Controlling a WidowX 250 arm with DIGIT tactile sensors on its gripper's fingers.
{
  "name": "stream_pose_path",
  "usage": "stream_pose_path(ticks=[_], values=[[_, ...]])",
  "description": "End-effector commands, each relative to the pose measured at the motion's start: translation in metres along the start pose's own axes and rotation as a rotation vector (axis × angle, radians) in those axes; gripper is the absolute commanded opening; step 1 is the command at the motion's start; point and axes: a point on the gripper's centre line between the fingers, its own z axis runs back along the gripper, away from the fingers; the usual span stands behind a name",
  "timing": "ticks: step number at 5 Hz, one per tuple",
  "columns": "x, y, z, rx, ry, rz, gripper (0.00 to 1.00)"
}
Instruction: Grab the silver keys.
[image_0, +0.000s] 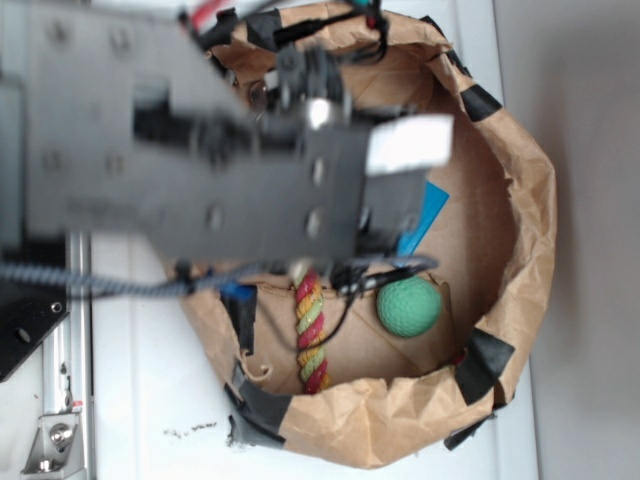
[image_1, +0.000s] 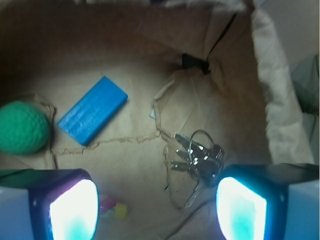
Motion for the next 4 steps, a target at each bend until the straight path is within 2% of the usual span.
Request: stream_pose_path(ticks=[1,2,4], values=[[-0.008,0.002,-0.006,0.033,-0.031,-0.028,1.00],[-0.018,-0.002,-0.028,0.029,-0.042,-0.085,1.00],[-0.003,0.004,-0.047,0.014,-0.060,-0.075,1.00]])
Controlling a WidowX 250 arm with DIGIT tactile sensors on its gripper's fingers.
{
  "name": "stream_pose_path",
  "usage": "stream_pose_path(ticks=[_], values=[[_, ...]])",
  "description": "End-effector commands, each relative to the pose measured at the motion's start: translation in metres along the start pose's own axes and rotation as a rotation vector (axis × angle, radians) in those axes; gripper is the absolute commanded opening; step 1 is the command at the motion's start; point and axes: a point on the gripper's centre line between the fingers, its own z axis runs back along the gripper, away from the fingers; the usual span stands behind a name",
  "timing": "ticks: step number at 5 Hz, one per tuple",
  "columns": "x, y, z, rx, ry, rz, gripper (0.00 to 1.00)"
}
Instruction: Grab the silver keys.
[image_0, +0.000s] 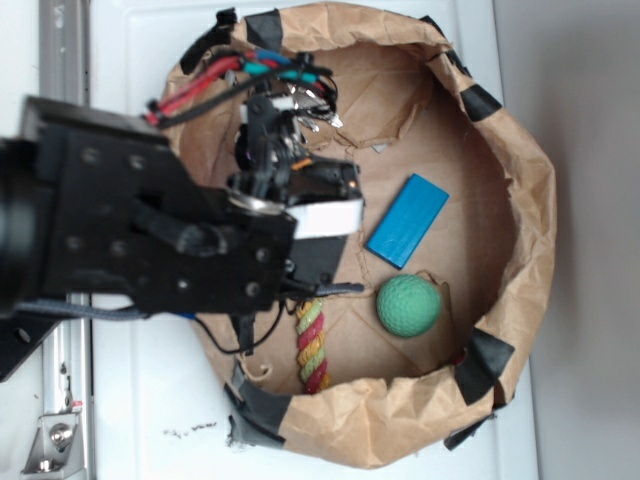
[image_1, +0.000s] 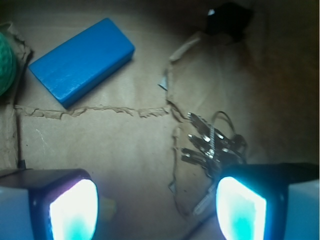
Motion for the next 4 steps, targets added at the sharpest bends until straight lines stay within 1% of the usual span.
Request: stream_pose_path(ticks=[1,2,3,4], values=[[0.023,0.014,-0.006,-0.010,-0.048,0.052,1.00],[0.037,0.027,-0.001,-0.022,-0.025,0.092,1.00],[0.044,0.040,0.001,-0.019,-0.005,0.111,1.00],[0.038,0.048,-0.007,0.033,-0.009,0.080,1.00]])
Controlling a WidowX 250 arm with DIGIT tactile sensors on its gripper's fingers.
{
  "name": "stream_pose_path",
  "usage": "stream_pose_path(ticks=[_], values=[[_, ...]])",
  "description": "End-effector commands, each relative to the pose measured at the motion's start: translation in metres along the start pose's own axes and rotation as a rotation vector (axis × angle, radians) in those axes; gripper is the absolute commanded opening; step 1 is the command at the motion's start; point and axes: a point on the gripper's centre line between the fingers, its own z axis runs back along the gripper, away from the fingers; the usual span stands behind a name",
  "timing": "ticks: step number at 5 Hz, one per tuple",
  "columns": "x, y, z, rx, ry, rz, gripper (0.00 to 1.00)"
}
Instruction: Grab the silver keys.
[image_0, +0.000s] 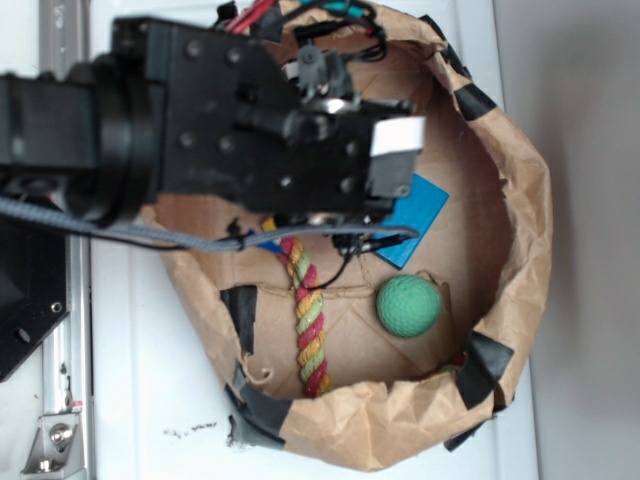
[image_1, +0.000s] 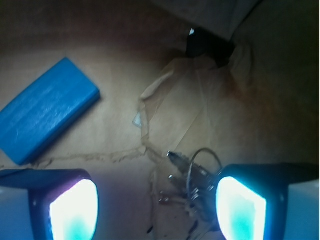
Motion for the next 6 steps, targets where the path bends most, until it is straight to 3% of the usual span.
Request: stream_pose_path(ticks=[1,2,3,4,6], values=[[0.006,0.022,-0.003,0.062,-0.068,-0.015,1.00],[0.005,0.025,-0.014,0.072,-0.071,-0.044,1.00],[0.007,0.022,-0.023,0.020,-0.044,-0.094,1.00],[0.022,0.016,-0.046,-0.016,0.022,-0.130,1.00],[0.025,0.019,-0.055,-0.030,0.054,-0.138,1.00]])
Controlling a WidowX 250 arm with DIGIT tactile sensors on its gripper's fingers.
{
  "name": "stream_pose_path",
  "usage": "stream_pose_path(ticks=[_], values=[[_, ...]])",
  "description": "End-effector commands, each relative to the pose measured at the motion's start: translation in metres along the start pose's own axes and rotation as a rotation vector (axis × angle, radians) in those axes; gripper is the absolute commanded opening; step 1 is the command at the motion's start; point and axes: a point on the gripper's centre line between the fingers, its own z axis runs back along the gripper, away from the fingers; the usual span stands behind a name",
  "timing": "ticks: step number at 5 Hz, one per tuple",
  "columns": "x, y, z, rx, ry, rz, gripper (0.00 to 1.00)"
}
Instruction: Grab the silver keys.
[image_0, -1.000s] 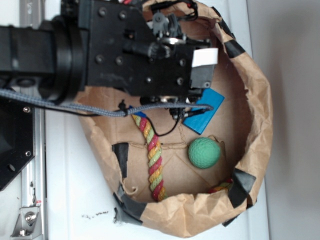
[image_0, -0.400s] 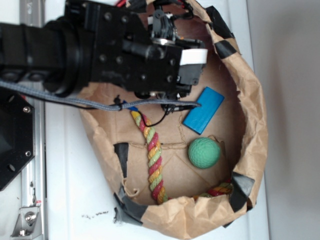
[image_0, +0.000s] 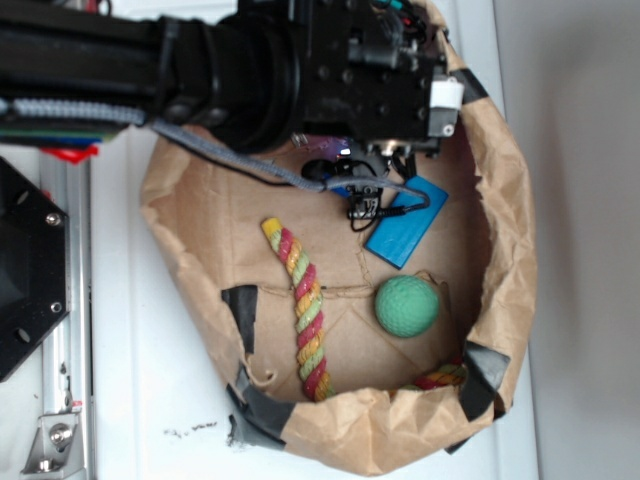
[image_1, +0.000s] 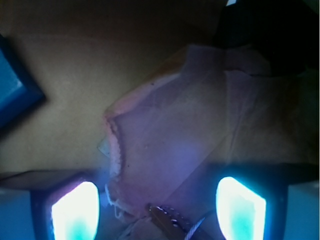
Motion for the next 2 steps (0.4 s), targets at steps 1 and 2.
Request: stream_pose_path(ticks=[1,2], values=[[0.0060,0.0167,0.0031,0.005,-0.031,0.034,1.00],[0.0036,0.0191,0.0044,0.006,-0.018,0.040,1.00]])
